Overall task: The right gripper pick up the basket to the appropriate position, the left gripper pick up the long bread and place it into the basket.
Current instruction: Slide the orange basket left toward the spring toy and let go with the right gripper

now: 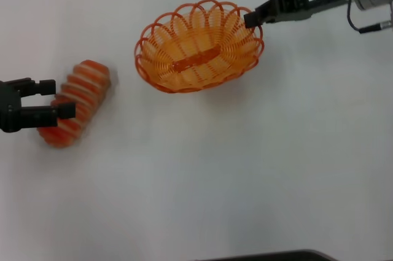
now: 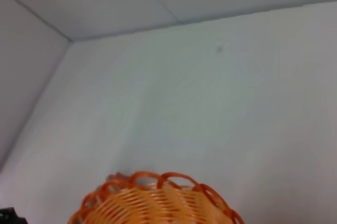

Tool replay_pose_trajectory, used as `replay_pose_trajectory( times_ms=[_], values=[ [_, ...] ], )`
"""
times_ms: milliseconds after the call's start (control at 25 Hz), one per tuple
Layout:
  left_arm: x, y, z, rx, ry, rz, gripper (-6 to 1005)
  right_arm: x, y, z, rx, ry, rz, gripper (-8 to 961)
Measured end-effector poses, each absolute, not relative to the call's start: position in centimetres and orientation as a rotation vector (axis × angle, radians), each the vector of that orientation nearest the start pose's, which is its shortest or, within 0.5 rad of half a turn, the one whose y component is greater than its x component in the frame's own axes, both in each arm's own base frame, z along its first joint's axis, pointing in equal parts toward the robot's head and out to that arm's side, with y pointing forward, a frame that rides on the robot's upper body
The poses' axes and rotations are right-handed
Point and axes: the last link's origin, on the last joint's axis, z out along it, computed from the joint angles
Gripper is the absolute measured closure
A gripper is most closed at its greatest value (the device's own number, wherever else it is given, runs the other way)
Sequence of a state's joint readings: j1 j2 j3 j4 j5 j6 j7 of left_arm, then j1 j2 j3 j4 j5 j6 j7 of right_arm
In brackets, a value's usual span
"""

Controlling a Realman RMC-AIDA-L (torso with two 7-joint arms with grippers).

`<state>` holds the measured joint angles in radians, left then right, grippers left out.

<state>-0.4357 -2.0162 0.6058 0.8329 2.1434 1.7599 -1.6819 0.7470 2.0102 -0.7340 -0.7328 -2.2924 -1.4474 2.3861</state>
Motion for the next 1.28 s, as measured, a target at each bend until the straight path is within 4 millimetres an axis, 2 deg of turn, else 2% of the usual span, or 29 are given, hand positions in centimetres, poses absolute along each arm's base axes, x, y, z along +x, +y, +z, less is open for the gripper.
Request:
replay_pose_trajectory(
  times_ms=[160, 280, 800, 840, 960, 1080, 1160, 1280],
  values=[
    [-29.4, 30.1, 5.5, -2.722, -0.979, -0.568, 98, 25.7, 38.3, 1.3, -2.319, 1.735, 0.433, 906],
    [-29.3, 30.5, 5.5, -2.719, -0.968, -0.565, 98, 26.9, 37.6, 0.0, -2.247, 1.791, 0.456, 907],
    [-28.7, 31.4, 5.9, -2.703, -0.933, -0.568, 99, 28.5, 37.2, -1.6, -2.112, 1.851, 0.508, 873],
    [-28.7, 31.4, 5.9, -2.701, -0.931, -0.569, 99, 28.6, 37.2, -1.5, -2.106, 1.845, 0.514, 834],
    [-28.7, 31.4, 6.0, -2.695, -0.933, -0.576, 99, 29.0, 37.5, -0.2, -2.077, 1.818, 0.558, 719],
    [-28.7, 31.4, 6.2, -2.688, -0.95, -0.587, 99, 29.2, 37.9, 2.6, -2.059, 1.729, 0.648, 611],
    [-28.6, 31.3, 6.4, -2.685, -0.959, -0.59, 99, 28.9, 38.0, 4.9, -2.074, 1.597, 0.75, 550],
    [-28.3, 31.2, 6.7, -2.682, -0.967, -0.589, 98, 27.3, 37.2, 7.8, -2.2, 1.28, 0.922, 458]
  ],
)
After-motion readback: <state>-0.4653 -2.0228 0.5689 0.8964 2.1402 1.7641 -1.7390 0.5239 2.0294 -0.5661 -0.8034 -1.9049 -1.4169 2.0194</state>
